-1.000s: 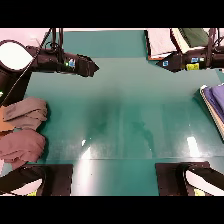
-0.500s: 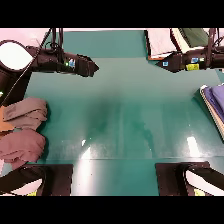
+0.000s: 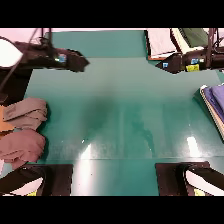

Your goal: Fold the shirts.

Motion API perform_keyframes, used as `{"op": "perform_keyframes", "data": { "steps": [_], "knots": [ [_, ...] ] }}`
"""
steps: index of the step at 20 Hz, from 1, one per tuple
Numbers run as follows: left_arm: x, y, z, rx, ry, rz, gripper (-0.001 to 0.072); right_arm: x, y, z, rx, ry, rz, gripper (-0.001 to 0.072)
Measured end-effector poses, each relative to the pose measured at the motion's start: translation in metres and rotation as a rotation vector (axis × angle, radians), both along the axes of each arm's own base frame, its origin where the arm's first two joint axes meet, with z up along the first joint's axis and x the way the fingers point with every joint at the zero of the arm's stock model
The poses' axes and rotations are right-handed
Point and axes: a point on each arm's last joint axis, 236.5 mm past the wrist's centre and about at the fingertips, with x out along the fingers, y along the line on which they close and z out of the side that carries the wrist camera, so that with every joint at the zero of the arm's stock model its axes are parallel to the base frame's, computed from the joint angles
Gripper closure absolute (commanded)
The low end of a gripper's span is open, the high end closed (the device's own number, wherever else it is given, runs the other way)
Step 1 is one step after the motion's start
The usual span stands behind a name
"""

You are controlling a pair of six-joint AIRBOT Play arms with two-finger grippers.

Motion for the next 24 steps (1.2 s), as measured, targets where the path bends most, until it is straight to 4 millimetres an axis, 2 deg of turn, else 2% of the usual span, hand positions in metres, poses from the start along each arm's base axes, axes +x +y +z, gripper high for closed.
{"op": "perform_keyframes", "data": {
  "steps": [1,3,4,5,6,8,10,12,15,16,17,18,20,21,22,24],
  "knots": [
    [0.005,0.030,0.000,0.047,-0.003,0.070,0.0684,-0.001,0.000,-0.001,-0.001,0.003,0.003,0.0693],
    [0.010,0.101,-0.016,0.170,0.036,0.224,0.0680,-0.002,0.000,-0.001,-0.002,0.007,0.007,0.0693],
    [0.009,0.136,-0.028,0.227,0.071,0.301,0.0462,-0.003,0.001,-0.001,-0.003,0.009,0.009,0.0693],
    [0.006,0.170,-0.045,0.280,0.120,0.372,0.0135,-0.003,0.001,-0.002,-0.004,0.010,0.010,0.0693],
    [0.002,0.198,-0.062,0.316,0.167,0.433,0.0067,-0.003,0.001,-0.002,-0.004,0.010,0.010,0.0693],
    [-0.008,0.248,-0.101,0.362,0.255,0.549,0.0068,-0.003,0.001,-0.002,-0.004,0.011,0.011,0.0693],
    [-0.018,0.281,-0.145,0.382,0.329,0.624,0.0068,-0.003,0.001,-0.002,-0.004,0.011,0.011,0.0693],
    [-0.029,0.304,-0.190,0.398,0.407,0.670,0.0068,-0.003,0.001,-0.002,-0.005,0.011,0.011,0.0693],
    [-0.039,0.320,-0.241,0.405,0.500,0.693,0.0077,-0.003,0.001,-0.002,-0.004,0.011,0.011,0.0693],
    [-0.041,0.322,-0.251,0.402,0.518,0.701,0.0346,-0.003,0.001,-0.002,-0.004,0.010,0.011,0.0693],
    [-0.042,0.324,-0.258,0.394,0.535,0.711,0.0681,-0.003,0.001,-0.002,-0.004,0.010,0.010,0.0693],
    [-0.042,0.325,-0.260,0.390,0.541,0.722,0.0684,-0.002,0.001,-0.002,-0.003,0.008,0.008,0.0693],
    [-0.039,0.330,-0.255,0.385,0.540,0.741,0.0685,0.000,0.000,-0.001,-0.001,0.001,0.000,0.0693],
    [-0.035,0.331,-0.245,0.380,0.532,0.748,0.0685,0.001,0.000,0.001,0.001,-0.007,-0.005,0.0693],
    [-0.029,0.333,-0.229,0.377,0.510,0.756,0.0685,0.002,-0.001,0.004,0.004,-0.018,-0.011,0.0693],
    [-0.012,0.330,-0.179,0.368,0.406,0.759,0.0686,0.004,-0.002,0.017,0.017,-0.062,-0.034,0.0693]
  ]
}}
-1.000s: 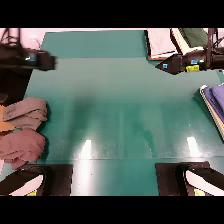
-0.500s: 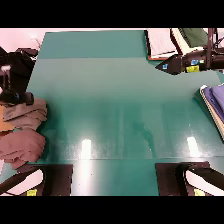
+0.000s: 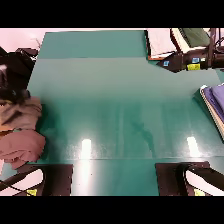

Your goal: Fold the shirts.

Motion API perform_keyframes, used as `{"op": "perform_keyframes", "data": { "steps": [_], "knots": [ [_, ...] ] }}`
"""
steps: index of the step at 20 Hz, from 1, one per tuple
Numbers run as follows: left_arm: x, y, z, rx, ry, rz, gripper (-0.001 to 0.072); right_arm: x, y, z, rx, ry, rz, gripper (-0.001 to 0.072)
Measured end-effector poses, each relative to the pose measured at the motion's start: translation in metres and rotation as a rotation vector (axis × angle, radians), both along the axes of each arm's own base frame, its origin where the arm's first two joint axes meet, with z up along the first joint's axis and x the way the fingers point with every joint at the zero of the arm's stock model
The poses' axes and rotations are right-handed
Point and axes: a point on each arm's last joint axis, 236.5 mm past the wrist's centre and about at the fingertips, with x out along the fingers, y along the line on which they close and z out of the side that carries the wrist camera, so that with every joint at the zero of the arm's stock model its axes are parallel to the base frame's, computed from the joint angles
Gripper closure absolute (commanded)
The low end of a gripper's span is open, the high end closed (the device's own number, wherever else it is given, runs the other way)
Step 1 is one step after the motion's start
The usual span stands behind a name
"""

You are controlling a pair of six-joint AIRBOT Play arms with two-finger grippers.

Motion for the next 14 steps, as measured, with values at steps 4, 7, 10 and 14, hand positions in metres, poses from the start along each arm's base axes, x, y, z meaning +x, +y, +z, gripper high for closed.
{"op": "perform_keyframes", "data": {
  "steps": [4,7,10,14],
  "knots": [
    [0.024,-0.061,0.135,0.030,-0.284,-0.176,0.0686,-0.001,-0.007,0.044,0.033,-0.151,-0.073,0.0694],
    [0.018,-0.144,0.207,0.009,-0.435,-0.396,0.0687,-0.006,-0.015,0.085,0.066,-0.283,-0.138,0.0694],
    [0.002,-0.237,0.226,-0.038,-0.473,-0.646,0.0686,-0.013,-0.022,0.112,0.084,-0.369,-0.179,0.0694],
    [-0.025,-0.367,0.189,-0.089,-0.378,-0.986,0.0483,-0.016,-0.025,0.130,0.093,-0.419,-0.194,0.0694]
  ]
}}
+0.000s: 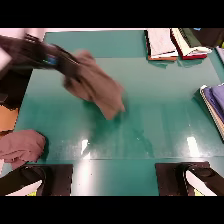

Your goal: Fold the shirts.

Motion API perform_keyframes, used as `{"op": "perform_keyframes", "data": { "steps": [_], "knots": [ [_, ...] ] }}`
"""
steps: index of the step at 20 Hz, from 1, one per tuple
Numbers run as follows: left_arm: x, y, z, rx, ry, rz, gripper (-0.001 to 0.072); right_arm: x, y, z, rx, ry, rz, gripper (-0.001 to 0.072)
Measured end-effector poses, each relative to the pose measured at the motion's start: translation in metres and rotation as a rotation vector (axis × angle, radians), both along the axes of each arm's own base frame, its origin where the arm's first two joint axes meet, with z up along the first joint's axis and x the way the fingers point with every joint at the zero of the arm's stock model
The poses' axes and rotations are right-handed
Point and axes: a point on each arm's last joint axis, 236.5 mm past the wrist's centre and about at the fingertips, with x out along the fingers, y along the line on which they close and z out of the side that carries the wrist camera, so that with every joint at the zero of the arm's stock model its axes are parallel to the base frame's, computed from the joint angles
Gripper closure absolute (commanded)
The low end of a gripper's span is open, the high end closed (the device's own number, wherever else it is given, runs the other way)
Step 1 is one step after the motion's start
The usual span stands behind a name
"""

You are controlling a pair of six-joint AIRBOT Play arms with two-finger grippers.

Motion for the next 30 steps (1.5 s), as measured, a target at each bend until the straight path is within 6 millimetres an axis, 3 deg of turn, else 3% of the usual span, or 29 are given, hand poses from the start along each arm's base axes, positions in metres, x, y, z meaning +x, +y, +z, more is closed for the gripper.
{"op": "perform_keyframes", "data": {
  "steps": [1,3,5,7,10,13,15,18,21,24,28,30],
  "knots": [
    [-0.004,-0.028,-0.014,0.017,0.014,-0.064,0.0205,0.001,0.000,0.002,-0.002,-0.002,0.003,0.0694],
    [-0.007,-0.071,-0.038,0.027,0.031,-0.146,0.0181,0.002,0.003,0.002,-0.014,0.009,0.021,0.0694],
    [0.007,-0.079,-0.056,0.036,0.046,-0.130,0.0181,0.003,0.007,0.000,-0.029,0.029,0.046,0.0694],
    [0.033,-0.059,-0.069,0.024,0.084,-0.035,0.0181,0.003,0.011,-0.006,-0.045,0.055,0.070,0.0694],
    [0.075,0.002,-0.095,-0.007,0.179,0.166,0.0181,0.005,0.014,-0.013,-0.059,0.083,0.091,0.0694],
    [0.101,0.048,-0.139,-0.074,0.317,0.317,0.0181,0.004,0.015,-0.016,-0.066,0.097,0.101,0.0694],
    [0.109,0.060,-0.175,-0.112,0.410,0.373,0.0182,0.004,0.015,-0.017,-0.068,0.102,0.105,0.0693],
    [0.117,0.065,-0.234,-0.144,0.540,0.429,0.0181,0.004,0.016,-0.018,-0.070,0.105,0.108,0.0694],
    [0.123,0.061,-0.279,-0.173,0.627,0.460,0.0182,0.004,0.016,-0.019,-0.071,0.107,0.109,0.0694],
    [0.128,0.053,-0.301,-0.213,0.660,0.458,0.0182,0.004,0.016,-0.019,-0.071,0.107,0.109,0.0694],
    [0.134,0.033,-0.308,-0.264,0.652,0.432,0.0188,0.004,0.016,-0.019,-0.071,0.107,0.109,0.0694],
    [0.134,0.023,-0.310,-0.269,0.642,0.417,0.0472,0.004,0.016,-0.019,-0.071,0.107,0.110,0.0694]
  ]
}}
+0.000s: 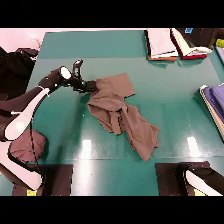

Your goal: Fold the shirts.

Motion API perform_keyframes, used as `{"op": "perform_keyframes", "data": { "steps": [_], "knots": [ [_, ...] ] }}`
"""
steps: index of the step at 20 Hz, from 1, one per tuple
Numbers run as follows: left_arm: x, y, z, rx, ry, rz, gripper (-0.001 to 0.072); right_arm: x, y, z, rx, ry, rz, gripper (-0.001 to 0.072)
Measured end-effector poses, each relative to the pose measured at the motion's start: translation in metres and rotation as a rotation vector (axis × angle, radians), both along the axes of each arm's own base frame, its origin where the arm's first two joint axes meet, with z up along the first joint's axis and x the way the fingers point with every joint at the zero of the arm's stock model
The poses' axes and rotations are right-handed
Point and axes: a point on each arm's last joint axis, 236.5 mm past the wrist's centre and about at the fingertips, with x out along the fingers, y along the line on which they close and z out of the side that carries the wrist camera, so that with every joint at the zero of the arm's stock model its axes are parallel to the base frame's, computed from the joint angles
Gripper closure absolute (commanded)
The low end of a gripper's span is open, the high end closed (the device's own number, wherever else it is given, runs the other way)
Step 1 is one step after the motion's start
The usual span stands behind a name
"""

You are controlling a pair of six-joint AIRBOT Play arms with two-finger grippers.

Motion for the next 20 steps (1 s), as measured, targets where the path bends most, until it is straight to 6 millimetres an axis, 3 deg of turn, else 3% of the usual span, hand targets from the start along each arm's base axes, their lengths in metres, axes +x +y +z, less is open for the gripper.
{"op": "perform_keyframes", "data": {
  "steps": [1,4,7,9,12,13,14,15,18,20],
  "knots": [
    [0.000,-0.005,0.000,-0.004,-0.008,-0.006,0.0655,0.000,0.000,0.000,0.000,0.000,0.000,0.0694],
    [0.004,-0.011,0.009,-0.016,-0.030,-0.012,0.0685,-0.001,-0.001,-0.003,-0.013,0.008,0.003,0.0694],
    [0.016,0.004,0.044,-0.012,-0.080,-0.012,0.0685,0.000,-0.014,-0.034,-0.090,0.100,-0.042,0.0694],
    [0.025,0.022,0.079,0.002,-0.148,-0.012,0.0684,-0.003,-0.031,-0.077,-0.163,0.224,-0.092,0.0693],
    [0.027,0.040,0.126,0.025,-0.246,-0.029,0.0684,-0.020,-0.053,-0.163,-0.252,0.463,-0.145,0.0690],
    [0.027,0.044,0.138,0.031,-0.270,-0.035,0.0685,-0.027,-0.060,-0.195,-0.267,0.549,-0.160,0.0620],
    [0.026,0.047,0.145,0.037,-0.285,-0.040,0.0684,-0.036,-0.065,-0.228,-0.276,0.637,-0.170,0.0339],
    [0.023,0.049,0.149,0.043,-0.289,-0.047,0.0684,-0.045,-0.069,-0.257,-0.278,0.718,-0.174,0.0218],
    [0.019,0.052,0.156,0.052,-0.294,-0.060,0.0684,-0.067,-0.071,-0.333,-0.223,0.941,-0.190,0.0220],
    [0.016,0.052,0.156,0.056,-0.290,-0.068,0.0684,-0.075,-0.062,-0.367,-0.157,1.044,-0.177,0.0222]
  ]
}}
